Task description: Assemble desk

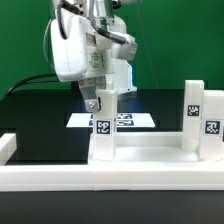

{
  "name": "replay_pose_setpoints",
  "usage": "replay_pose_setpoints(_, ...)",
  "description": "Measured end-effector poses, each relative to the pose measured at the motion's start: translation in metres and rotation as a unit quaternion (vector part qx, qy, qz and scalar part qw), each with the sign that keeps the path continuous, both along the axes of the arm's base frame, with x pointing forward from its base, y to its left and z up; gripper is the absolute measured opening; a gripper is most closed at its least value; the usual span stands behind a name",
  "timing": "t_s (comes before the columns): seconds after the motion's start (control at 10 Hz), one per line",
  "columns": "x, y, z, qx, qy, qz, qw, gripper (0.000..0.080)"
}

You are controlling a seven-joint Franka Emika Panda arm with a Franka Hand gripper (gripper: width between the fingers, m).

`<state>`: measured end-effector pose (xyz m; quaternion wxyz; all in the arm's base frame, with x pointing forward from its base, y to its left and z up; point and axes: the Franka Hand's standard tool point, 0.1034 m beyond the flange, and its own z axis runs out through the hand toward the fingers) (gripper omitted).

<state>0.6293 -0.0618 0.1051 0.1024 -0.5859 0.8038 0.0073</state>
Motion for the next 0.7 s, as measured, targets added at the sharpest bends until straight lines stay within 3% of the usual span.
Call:
replay_pose_setpoints(0.2, 0.0, 0.001, 0.0, 0.007, 0.006, -0.046, 0.999, 0.0291)
replay_pose_setpoints(0.3, 0.0, 0.001, 0.0, 0.006, 0.005, -0.037, 0.999, 0.0372)
replay_pose_setpoints(0.4, 0.0, 0.002, 0.0, -0.002, 0.001, 0.004, 1.0, 0.0557)
replay_pose_setpoints(0.5, 0.0, 0.005, -0.001, -0.013, -0.008, 0.082, 0.997, 0.0557)
replay_pose_setpoints(0.6, 0.0, 0.01, -0.002, -0.024, -0.02, 0.174, 0.984, 0.0629)
replay_pose_setpoints(0.7, 0.0, 0.016, -0.004, -0.035, -0.032, 0.226, 0.973, 0.0629)
